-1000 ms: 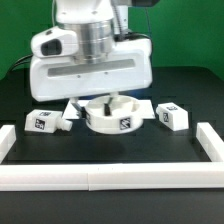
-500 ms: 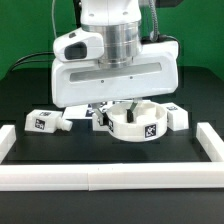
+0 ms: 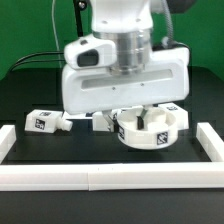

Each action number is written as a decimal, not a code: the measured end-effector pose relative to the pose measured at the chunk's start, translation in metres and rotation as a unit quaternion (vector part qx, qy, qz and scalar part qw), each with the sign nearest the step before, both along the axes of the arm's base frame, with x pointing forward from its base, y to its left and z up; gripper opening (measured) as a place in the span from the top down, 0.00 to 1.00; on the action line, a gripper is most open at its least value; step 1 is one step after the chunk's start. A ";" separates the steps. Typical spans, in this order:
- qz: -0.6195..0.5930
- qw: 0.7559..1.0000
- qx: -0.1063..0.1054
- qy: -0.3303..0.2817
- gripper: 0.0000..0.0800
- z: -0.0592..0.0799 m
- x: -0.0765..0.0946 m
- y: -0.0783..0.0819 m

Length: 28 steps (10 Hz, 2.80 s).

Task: Assemble stool

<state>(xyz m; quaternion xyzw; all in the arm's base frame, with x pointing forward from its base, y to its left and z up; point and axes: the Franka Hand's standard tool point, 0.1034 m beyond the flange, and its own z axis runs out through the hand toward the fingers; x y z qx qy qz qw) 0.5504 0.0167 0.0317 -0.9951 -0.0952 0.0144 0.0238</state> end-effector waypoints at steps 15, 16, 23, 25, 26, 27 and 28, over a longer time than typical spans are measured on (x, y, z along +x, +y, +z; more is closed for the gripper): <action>0.020 1.000 -0.007 -0.012 0.59 -0.023 0.028 0.038; 0.020 1.000 -0.007 -0.012 0.59 -0.023 0.027 0.038; 0.019 1.000 -0.003 0.021 0.19 0.013 0.011 0.050; 0.025 0.999 -0.003 0.038 0.19 0.012 0.009 0.059; 0.030 0.999 -0.002 0.036 0.19 0.017 0.003 0.070; 0.026 0.998 -0.004 0.052 0.19 0.022 -0.009 0.083; 0.027 0.994 -0.013 0.103 0.19 0.025 -0.031 0.097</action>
Offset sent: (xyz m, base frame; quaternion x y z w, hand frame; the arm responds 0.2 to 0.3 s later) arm 0.0000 0.0000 0.0000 0.0000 0.0000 0.0000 1.0000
